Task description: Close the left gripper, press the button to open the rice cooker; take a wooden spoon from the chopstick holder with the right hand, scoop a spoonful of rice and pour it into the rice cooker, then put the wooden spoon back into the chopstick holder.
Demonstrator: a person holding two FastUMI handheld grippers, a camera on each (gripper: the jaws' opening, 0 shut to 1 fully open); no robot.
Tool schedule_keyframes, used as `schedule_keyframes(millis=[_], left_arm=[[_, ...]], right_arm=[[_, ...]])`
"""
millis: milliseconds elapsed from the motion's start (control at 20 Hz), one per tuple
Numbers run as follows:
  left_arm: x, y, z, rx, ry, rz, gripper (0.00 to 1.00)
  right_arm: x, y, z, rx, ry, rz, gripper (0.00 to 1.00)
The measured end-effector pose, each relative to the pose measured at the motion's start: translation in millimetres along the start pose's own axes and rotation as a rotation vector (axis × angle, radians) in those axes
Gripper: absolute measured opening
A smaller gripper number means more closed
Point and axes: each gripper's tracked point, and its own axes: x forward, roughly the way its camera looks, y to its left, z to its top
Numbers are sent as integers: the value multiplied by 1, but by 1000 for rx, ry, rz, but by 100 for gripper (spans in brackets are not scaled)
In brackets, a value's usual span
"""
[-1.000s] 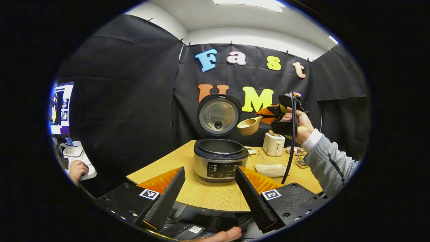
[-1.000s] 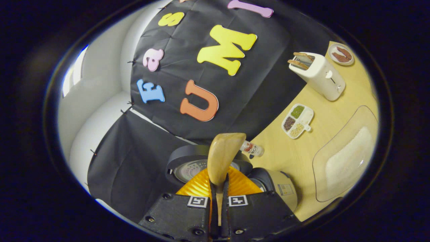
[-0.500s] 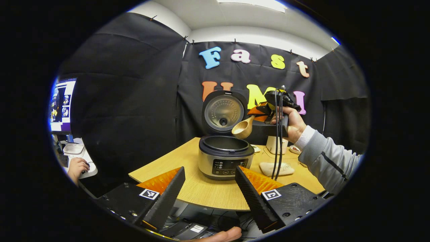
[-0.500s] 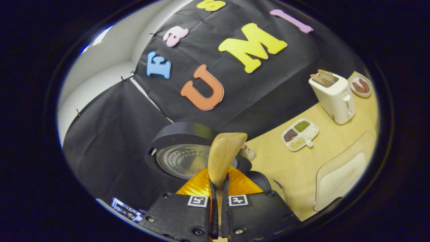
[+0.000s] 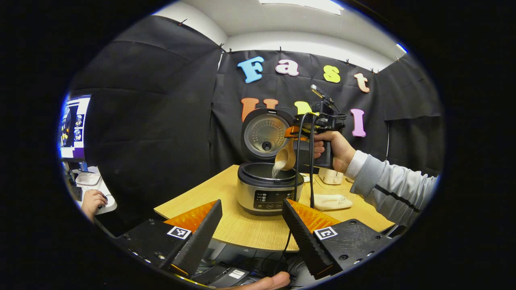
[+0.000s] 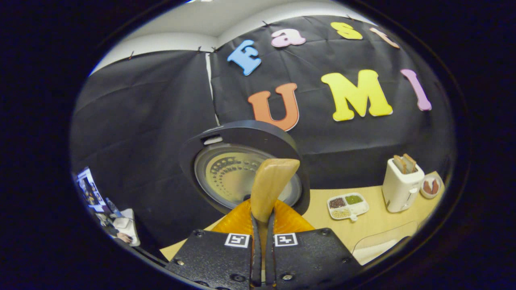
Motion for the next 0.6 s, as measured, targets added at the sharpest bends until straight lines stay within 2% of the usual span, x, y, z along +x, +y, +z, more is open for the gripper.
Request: schedule_keyframes(millis=[400,600], left_arm=[[1,-2,-2,-1,7,-5,96],[1,-3,-2,7,10,-10,96]], right_arm=[[-9,46,-7,-496,-55,20,9],[-10,59,-14,-650,-63,16,10]])
